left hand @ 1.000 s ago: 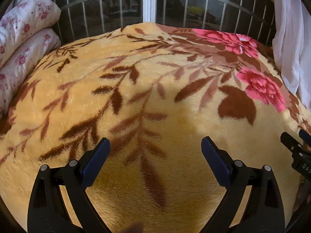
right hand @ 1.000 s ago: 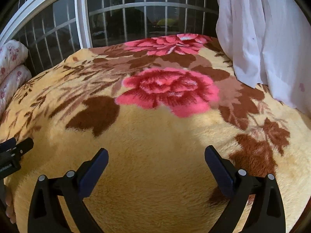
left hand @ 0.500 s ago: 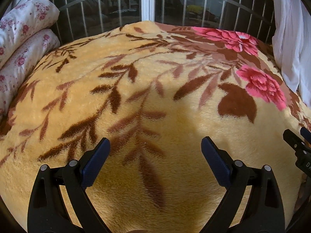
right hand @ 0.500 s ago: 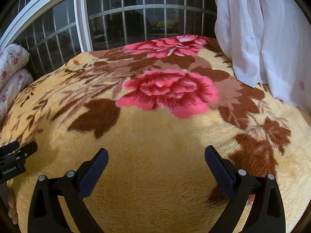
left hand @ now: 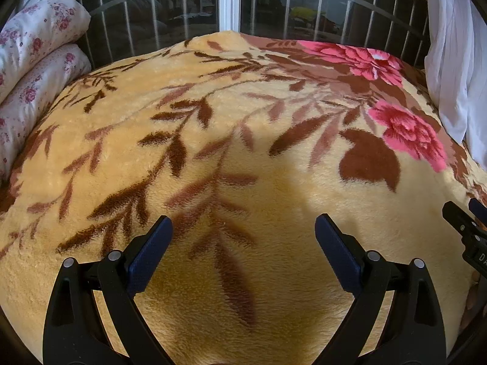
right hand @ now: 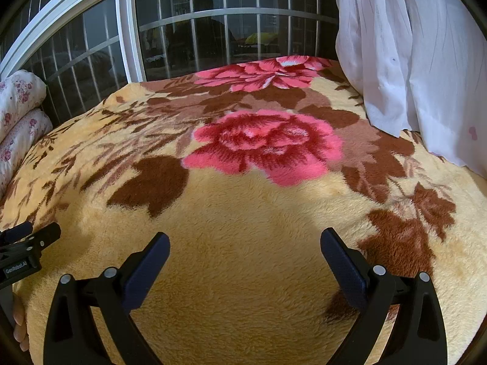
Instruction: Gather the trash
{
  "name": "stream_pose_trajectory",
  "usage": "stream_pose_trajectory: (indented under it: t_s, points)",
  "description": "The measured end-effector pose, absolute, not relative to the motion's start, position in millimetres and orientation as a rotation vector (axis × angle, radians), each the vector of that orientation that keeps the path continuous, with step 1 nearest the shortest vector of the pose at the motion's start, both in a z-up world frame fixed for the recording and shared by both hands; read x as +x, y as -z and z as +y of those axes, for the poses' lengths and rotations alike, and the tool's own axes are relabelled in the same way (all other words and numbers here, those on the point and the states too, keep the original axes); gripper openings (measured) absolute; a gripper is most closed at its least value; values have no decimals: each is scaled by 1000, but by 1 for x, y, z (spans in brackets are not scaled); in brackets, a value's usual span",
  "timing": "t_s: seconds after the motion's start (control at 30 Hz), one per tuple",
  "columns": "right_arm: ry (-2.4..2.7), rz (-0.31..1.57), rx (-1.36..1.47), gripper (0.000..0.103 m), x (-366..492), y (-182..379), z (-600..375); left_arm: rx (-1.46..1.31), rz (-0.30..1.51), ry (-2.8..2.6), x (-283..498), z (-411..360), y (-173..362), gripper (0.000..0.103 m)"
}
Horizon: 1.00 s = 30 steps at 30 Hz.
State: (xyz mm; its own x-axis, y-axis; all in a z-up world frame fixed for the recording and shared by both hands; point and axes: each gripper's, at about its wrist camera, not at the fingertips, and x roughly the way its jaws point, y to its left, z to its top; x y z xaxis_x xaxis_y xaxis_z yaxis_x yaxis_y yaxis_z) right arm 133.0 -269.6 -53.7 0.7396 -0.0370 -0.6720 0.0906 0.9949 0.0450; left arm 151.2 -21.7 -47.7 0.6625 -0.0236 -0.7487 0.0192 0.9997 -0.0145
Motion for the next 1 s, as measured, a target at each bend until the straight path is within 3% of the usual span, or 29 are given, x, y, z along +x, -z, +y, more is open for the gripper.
stream_pose_trajectory:
  t_s: [0.7,1.0]
  points:
    - [74,734,81,98,132,54,-270,-17,803,22,147,-19,42,92]
    - [74,736,83,98,132,54,-270,-64,869,58,154,-13,49,92]
